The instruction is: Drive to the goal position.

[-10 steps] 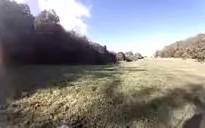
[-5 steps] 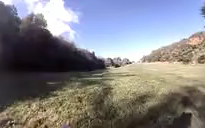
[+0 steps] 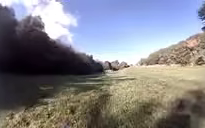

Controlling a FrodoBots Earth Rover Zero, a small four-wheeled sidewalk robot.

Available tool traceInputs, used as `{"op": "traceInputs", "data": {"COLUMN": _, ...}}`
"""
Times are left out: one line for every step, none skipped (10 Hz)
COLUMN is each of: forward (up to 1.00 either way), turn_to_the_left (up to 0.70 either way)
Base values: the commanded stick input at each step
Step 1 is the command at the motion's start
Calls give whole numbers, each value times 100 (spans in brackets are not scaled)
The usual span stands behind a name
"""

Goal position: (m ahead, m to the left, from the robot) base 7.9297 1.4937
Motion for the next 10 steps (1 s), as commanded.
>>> {"op": "traceInputs", "data": {"forward": 70, "turn_to_the_left": 0}}
{"op": "traceInputs", "data": {"forward": 70, "turn_to_the_left": 0}}
{"op": "traceInputs", "data": {"forward": 70, "turn_to_the_left": 0}}
{"op": "traceInputs", "data": {"forward": 70, "turn_to_the_left": 0}}
{"op": "traceInputs", "data": {"forward": 70, "turn_to_the_left": 0}}
{"op": "traceInputs", "data": {"forward": 70, "turn_to_the_left": 0}}
{"op": "traceInputs", "data": {"forward": 70, "turn_to_the_left": 0}}
{"op": "traceInputs", "data": {"forward": 70, "turn_to_the_left": 0}}
{"op": "traceInputs", "data": {"forward": 70, "turn_to_the_left": 0}}
{"op": "traceInputs", "data": {"forward": 70, "turn_to_the_left": 0}}
